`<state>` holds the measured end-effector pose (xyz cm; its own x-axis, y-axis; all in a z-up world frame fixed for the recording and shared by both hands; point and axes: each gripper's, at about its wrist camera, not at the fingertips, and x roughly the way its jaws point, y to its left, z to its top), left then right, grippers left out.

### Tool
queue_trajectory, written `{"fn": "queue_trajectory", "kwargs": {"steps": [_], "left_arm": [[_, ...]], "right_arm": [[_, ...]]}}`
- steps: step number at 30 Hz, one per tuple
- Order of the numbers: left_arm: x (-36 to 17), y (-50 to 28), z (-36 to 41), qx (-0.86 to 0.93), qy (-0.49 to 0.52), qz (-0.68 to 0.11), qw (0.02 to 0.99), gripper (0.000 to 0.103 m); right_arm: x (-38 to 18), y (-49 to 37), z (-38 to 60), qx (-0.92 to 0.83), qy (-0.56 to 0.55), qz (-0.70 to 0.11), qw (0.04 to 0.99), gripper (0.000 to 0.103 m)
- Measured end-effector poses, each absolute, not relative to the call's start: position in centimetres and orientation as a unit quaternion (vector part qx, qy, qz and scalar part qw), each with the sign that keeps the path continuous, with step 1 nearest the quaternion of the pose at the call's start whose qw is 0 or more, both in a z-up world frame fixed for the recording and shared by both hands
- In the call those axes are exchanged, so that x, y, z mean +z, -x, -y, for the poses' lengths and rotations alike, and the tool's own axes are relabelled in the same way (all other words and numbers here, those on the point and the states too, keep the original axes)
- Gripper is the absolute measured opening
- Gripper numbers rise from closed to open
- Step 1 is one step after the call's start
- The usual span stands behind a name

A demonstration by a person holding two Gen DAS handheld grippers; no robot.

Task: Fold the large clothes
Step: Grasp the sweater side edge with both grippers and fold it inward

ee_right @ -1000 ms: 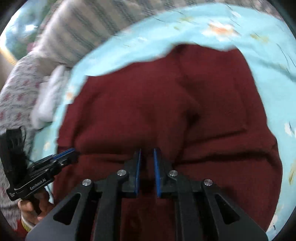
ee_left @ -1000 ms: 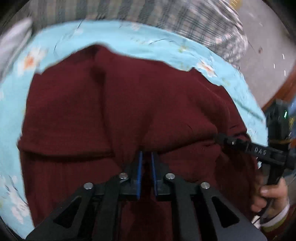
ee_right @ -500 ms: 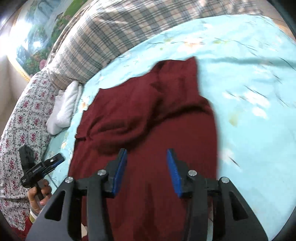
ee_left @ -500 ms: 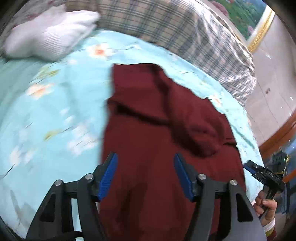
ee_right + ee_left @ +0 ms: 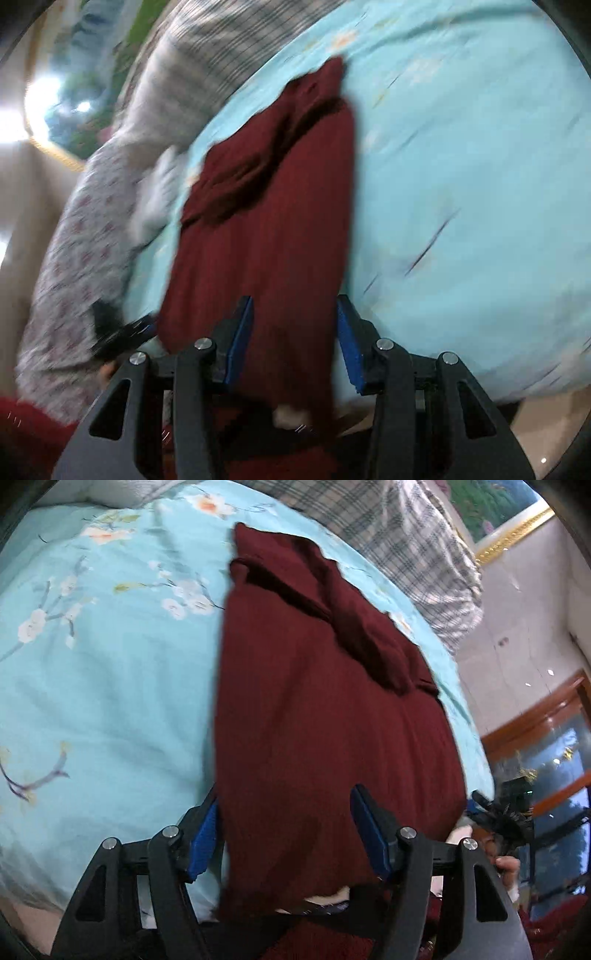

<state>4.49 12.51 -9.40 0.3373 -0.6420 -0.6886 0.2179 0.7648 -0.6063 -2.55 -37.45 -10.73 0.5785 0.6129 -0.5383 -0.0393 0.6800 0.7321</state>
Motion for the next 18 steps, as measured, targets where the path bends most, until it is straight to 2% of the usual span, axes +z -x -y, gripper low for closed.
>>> {"fn": "queue_trajectory", "kwargs": {"steps": [3, 6, 8, 9, 11, 12, 13, 18], "left_arm": [[-10.0, -3.7, -12.2, -0.296, 0.221, -0.511, 0.776, 0.065], [-9.9, -2.8, -11.8, -0.3, 0.191, -0.508, 0.785, 0.058], [-9.9, -2.7, -11.3, -0.305, 0.177, -0.508, 0.786, 0.053], [-10.0, -2.8, -11.0, -0.307, 0.172, -0.51, 0.784, 0.048], [-10.1, -3.1, -10.6, -0.31, 0.162, -0.514, 0.783, 0.028], [-10.1, -3.1, -10.5, -0.311, 0.157, -0.515, 0.783, 0.006], [-10.0, -3.0, -10.3, -0.309, 0.149, -0.516, 0.785, 0.007], [-8.0, -2.4, -10.3, -0.306, 0.164, -0.474, 0.809, 0.006]], "right_arm": [[-11.8, 3.0, 36.3, 0.226, -0.35, -0.414, 0.809, 0.046], [-12.4, 3.4, 36.7, 0.235, -0.376, -0.399, 0.802, 0.045], [-12.4, 3.2, 36.9, 0.234, -0.373, -0.398, 0.805, 0.038], [-12.5, 2.8, 36.8, 0.233, -0.37, -0.4, 0.805, 0.036], [-12.8, 2.9, 36.6, 0.23, -0.362, -0.406, 0.807, 0.017], [-12.8, 2.5, 36.3, 0.227, -0.354, -0.415, 0.807, 0.01], [-12.9, 3.0, 36.2, 0.228, -0.352, -0.417, 0.806, 0.005], [-10.1, 3.4, 36.6, 0.262, -0.356, -0.376, 0.814, 0.005]]}}
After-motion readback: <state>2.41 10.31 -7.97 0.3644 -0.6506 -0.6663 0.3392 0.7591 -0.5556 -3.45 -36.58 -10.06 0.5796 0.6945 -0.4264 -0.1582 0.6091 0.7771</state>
